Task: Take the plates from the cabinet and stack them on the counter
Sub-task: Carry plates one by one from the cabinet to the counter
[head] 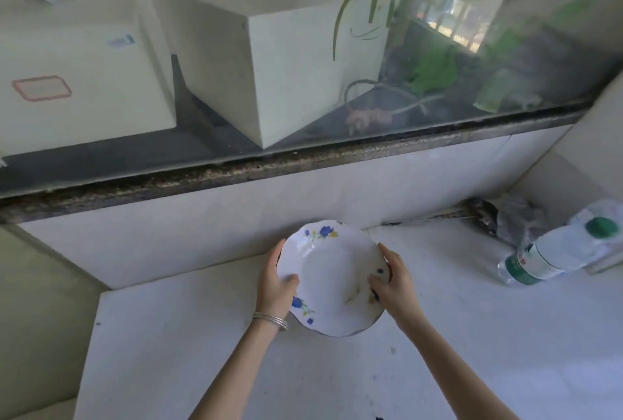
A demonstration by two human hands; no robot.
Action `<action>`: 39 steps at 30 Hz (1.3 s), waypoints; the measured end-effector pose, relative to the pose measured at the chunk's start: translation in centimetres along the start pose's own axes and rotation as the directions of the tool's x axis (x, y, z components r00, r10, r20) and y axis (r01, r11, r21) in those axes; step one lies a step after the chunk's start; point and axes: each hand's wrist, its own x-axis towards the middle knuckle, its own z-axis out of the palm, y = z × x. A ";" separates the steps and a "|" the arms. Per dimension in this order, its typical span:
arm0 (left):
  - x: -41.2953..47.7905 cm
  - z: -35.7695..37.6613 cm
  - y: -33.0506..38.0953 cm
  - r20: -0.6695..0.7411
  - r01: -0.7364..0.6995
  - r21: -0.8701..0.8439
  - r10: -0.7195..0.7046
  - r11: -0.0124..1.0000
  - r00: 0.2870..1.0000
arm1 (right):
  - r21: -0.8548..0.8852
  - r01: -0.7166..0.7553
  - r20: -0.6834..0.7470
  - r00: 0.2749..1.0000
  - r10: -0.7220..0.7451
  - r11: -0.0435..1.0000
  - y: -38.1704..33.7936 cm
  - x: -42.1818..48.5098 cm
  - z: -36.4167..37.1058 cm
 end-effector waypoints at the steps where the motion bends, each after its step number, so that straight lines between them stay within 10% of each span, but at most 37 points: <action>1: 0.5 0.4 -0.2 -0.006 0.002 -0.002 -0.002 1.000 1.000 | 0.000 -0.009 0.000 1.000 0.009 1.000 0.1 0.6 0.0; 30: -0.6 0.0 -1.9 0.035 -0.024 0.256 0.015 0.966 0.999 | -0.218 0.172 0.176 0.975 -0.134 0.961 2.5 3.2 -2.0; 39: -10.0 -7.3 4.2 0.059 -0.256 0.808 0.359 0.531 0.931 | -0.428 0.652 0.358 0.758 -0.545 0.626 -5.4 -2.4 -1.0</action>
